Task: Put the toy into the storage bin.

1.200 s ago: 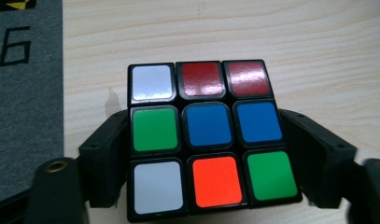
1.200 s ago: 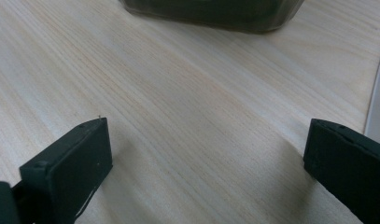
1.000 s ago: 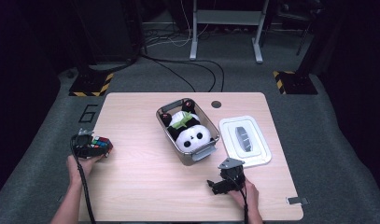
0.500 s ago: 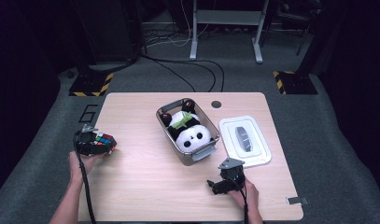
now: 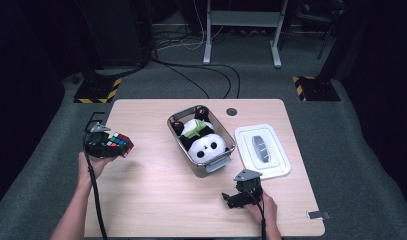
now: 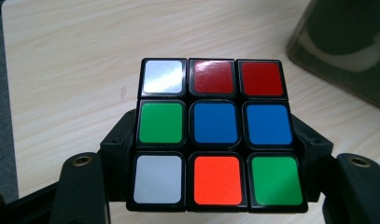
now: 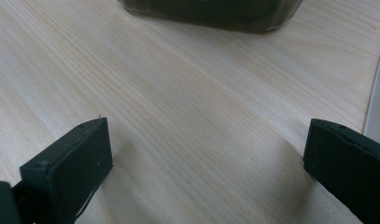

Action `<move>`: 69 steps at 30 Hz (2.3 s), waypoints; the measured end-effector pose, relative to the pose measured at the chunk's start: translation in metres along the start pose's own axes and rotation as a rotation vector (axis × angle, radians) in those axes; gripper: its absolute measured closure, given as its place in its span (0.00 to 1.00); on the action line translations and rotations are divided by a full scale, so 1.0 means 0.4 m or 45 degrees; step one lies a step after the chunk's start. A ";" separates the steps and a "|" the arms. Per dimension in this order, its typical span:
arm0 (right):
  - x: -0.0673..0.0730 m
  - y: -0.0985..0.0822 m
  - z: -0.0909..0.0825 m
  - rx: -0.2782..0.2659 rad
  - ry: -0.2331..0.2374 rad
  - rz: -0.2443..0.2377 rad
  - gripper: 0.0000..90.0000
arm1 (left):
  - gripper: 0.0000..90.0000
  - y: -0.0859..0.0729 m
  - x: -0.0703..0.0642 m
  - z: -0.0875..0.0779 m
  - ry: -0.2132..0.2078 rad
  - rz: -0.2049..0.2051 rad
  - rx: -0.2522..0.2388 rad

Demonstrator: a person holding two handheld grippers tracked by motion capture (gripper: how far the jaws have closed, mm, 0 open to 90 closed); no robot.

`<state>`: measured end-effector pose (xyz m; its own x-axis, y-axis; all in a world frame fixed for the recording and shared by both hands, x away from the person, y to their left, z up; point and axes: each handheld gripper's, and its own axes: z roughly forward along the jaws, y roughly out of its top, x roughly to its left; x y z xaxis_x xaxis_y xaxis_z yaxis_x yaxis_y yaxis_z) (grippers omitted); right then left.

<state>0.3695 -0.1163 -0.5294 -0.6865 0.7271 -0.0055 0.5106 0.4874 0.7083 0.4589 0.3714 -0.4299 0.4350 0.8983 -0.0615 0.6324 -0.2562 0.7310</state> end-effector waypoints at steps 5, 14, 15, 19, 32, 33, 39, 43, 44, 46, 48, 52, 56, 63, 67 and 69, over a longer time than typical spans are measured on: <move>-0.001 0.000 0.000 0.000 0.000 -0.006 0.01 | 0.38 0.035 -0.022 -0.004 -0.029 0.025 -0.019; -0.001 -0.001 0.000 0.000 -0.001 -0.004 0.01 | 0.38 0.098 -0.060 -0.014 -0.055 0.096 -0.037; -0.001 -0.001 0.000 0.000 -0.001 -0.004 0.01 | 0.38 0.105 -0.063 -0.014 -0.059 0.109 -0.048; -0.001 -0.001 0.000 0.000 -0.001 -0.004 0.01 | 0.38 0.130 -0.077 -0.018 -0.067 0.139 -0.051; 0.001 0.000 0.000 -0.004 -0.004 0.009 0.01 | 0.38 0.228 -0.129 -0.022 -0.099 0.226 -0.092; 0.001 0.000 0.000 -0.004 -0.004 0.009 0.01 | 0.38 0.235 -0.133 -0.022 -0.103 0.235 -0.087; -0.001 -0.001 -0.001 0.000 -0.001 -0.004 0.01 | 0.38 0.285 -0.166 -0.008 -0.116 0.290 -0.088; -0.001 -0.001 -0.001 0.000 -0.001 -0.006 0.01 | 0.38 0.307 -0.182 0.005 -0.129 0.315 -0.081; -0.001 -0.001 -0.001 0.000 -0.001 -0.005 0.01 | 0.38 0.312 -0.186 0.009 -0.132 0.324 -0.083; -0.001 -0.001 -0.001 -0.001 -0.001 -0.005 0.01 | 0.38 0.320 -0.195 0.016 -0.140 0.327 -0.092; -0.002 -0.001 -0.001 -0.001 -0.002 -0.005 0.01 | 0.38 0.329 -0.203 0.024 -0.147 0.341 -0.089; -0.002 -0.001 -0.001 -0.003 -0.002 -0.009 0.01 | 0.38 0.348 -0.221 0.040 -0.174 0.342 -0.099; -0.002 -0.001 -0.001 -0.003 -0.001 -0.008 0.01 | 0.38 0.363 -0.238 0.056 -0.183 0.363 -0.104; -0.001 -0.001 -0.001 -0.006 0.007 0.004 0.01 | 0.38 0.387 -0.268 0.089 -0.216 0.379 -0.102; -0.002 -0.001 -0.001 -0.004 -0.002 -0.007 0.01 | 0.38 0.400 -0.285 0.109 -0.239 0.402 -0.098; -0.003 -0.001 -0.001 -0.007 0.000 -0.008 0.01 | 0.38 0.405 -0.293 0.121 -0.254 0.416 -0.091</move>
<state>0.3700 -0.1174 -0.5295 -0.6896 0.7241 -0.0096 0.5037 0.4892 0.7120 0.5414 0.2072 -0.3374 0.7265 0.6849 0.0567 0.3967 -0.4853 0.7791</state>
